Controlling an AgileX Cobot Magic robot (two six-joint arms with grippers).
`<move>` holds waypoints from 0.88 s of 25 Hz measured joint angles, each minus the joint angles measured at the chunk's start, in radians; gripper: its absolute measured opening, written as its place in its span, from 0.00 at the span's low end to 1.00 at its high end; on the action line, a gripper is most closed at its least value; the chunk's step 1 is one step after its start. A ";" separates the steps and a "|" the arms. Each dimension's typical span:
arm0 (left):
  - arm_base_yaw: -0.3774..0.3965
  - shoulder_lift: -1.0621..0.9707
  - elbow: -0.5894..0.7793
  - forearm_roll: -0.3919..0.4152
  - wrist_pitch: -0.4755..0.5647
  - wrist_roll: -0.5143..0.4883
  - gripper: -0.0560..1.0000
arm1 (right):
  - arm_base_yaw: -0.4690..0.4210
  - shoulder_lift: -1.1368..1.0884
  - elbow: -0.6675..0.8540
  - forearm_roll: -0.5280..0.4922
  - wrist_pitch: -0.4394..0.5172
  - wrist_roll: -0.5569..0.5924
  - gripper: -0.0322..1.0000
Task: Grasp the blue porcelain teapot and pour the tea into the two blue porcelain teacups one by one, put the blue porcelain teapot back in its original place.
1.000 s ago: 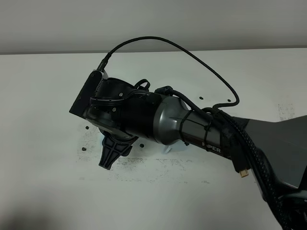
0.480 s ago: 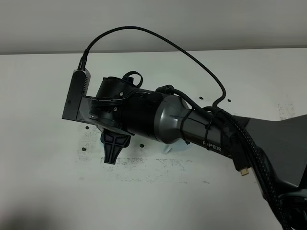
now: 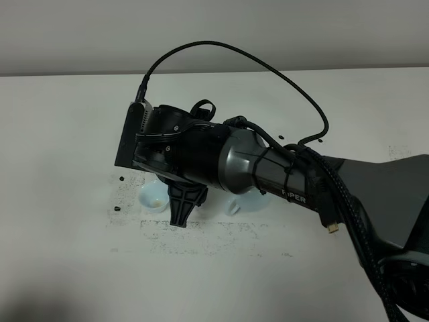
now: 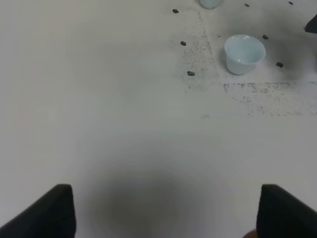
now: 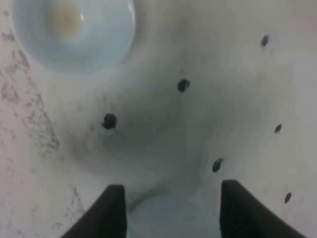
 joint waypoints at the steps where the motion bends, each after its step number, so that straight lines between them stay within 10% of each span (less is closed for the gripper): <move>1: 0.000 0.000 0.000 0.000 0.000 0.000 0.76 | -0.003 0.004 0.000 -0.001 0.005 0.000 0.47; 22: 0.000 0.000 0.000 0.000 0.000 0.000 0.76 | -0.009 0.038 0.000 -0.054 0.158 0.117 0.47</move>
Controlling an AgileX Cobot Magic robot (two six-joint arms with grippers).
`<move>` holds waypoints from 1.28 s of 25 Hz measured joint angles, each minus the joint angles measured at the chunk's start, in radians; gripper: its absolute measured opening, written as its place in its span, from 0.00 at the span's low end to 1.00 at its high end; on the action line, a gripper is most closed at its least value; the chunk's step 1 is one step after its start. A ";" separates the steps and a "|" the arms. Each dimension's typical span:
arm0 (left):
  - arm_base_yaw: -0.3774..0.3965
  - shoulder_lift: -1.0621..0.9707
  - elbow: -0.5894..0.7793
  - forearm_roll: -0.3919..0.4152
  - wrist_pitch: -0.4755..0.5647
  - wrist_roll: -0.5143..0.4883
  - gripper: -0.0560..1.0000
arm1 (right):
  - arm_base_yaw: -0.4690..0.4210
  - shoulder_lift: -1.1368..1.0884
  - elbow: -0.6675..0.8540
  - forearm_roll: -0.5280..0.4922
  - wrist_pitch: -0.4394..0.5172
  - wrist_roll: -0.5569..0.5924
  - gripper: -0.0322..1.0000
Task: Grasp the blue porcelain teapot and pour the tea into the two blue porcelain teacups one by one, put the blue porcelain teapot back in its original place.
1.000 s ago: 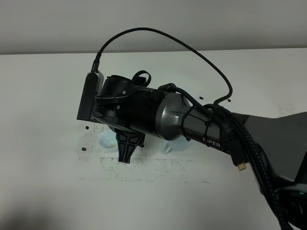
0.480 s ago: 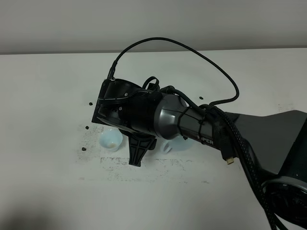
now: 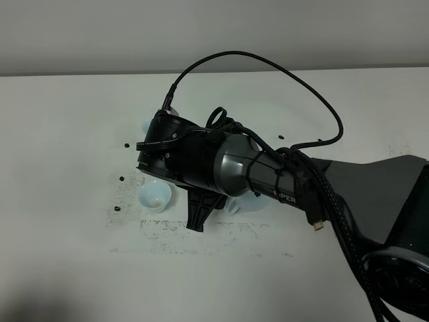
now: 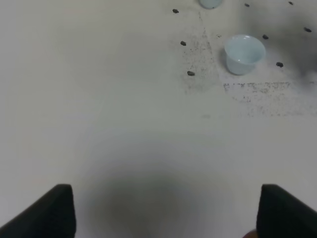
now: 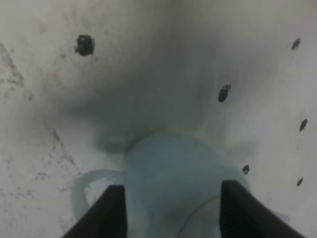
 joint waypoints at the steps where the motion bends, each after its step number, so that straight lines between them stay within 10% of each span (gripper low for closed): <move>1: 0.000 0.000 0.000 0.000 0.000 0.000 0.76 | 0.000 0.000 0.000 -0.003 0.001 0.008 0.47; 32: 0.000 0.000 0.000 0.000 0.000 0.000 0.76 | 0.001 0.000 0.000 0.066 0.003 0.110 0.47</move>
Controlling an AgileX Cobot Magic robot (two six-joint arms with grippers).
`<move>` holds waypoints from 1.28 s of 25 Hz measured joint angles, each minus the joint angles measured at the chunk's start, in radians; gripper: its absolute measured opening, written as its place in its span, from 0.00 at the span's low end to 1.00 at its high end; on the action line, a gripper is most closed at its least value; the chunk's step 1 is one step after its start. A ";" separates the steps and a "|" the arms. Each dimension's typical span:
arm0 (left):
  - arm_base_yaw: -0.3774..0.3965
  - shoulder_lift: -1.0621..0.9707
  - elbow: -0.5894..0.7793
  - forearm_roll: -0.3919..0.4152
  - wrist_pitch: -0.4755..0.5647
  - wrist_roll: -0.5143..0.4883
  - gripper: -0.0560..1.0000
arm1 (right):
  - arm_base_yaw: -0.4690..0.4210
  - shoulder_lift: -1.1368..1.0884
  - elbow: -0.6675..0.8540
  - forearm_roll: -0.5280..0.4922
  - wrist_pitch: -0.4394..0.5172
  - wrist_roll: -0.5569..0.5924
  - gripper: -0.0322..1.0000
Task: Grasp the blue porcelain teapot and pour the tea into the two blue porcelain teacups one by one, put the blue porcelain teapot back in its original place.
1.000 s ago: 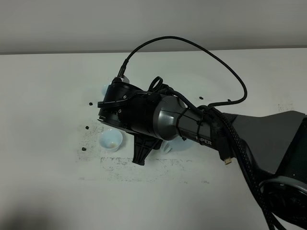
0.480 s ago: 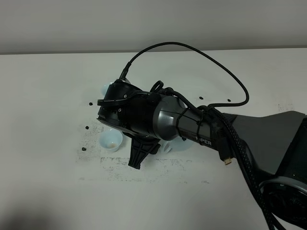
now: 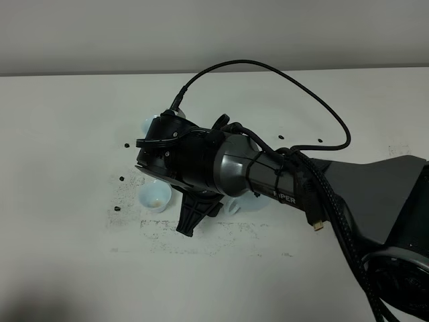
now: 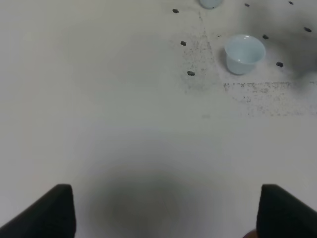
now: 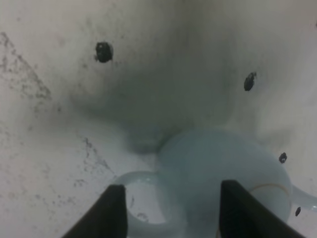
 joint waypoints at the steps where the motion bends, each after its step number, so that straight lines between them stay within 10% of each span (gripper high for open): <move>1: 0.000 0.000 0.000 0.002 0.000 0.000 0.76 | 0.000 0.000 0.000 0.002 0.000 0.000 0.47; 32: 0.000 0.000 0.000 0.005 0.000 0.000 0.76 | 0.010 -0.102 0.088 -0.037 -0.081 0.034 0.46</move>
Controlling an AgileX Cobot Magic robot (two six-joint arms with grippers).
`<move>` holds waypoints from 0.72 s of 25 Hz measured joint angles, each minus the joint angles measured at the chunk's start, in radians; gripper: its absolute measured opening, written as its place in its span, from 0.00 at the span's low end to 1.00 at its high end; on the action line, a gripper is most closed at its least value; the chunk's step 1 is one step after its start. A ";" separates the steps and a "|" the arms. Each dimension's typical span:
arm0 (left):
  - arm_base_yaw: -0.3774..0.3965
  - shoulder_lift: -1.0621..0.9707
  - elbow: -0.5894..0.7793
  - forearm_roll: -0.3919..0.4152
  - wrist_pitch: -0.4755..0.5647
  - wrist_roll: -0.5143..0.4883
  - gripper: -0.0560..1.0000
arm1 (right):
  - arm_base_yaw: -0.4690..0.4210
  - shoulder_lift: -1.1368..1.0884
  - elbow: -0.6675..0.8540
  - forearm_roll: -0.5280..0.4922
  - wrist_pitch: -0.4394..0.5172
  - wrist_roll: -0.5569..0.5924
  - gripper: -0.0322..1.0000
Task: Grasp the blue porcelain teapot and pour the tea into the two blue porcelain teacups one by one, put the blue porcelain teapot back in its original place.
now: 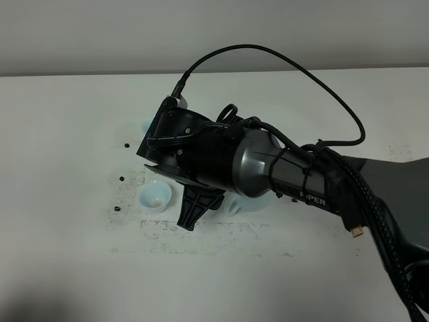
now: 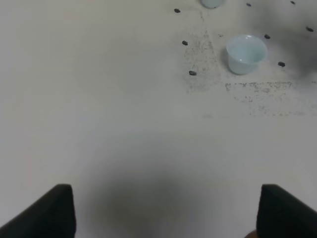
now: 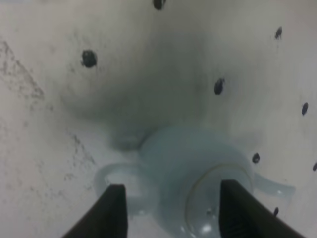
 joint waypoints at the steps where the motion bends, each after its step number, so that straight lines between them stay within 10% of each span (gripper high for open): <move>1: 0.000 0.000 0.000 0.000 0.000 0.000 0.76 | 0.000 0.004 0.000 0.000 -0.008 0.000 0.46; 18: 0.000 0.000 0.000 0.000 0.000 0.000 0.76 | 0.000 0.035 0.000 -0.041 -0.008 0.049 0.46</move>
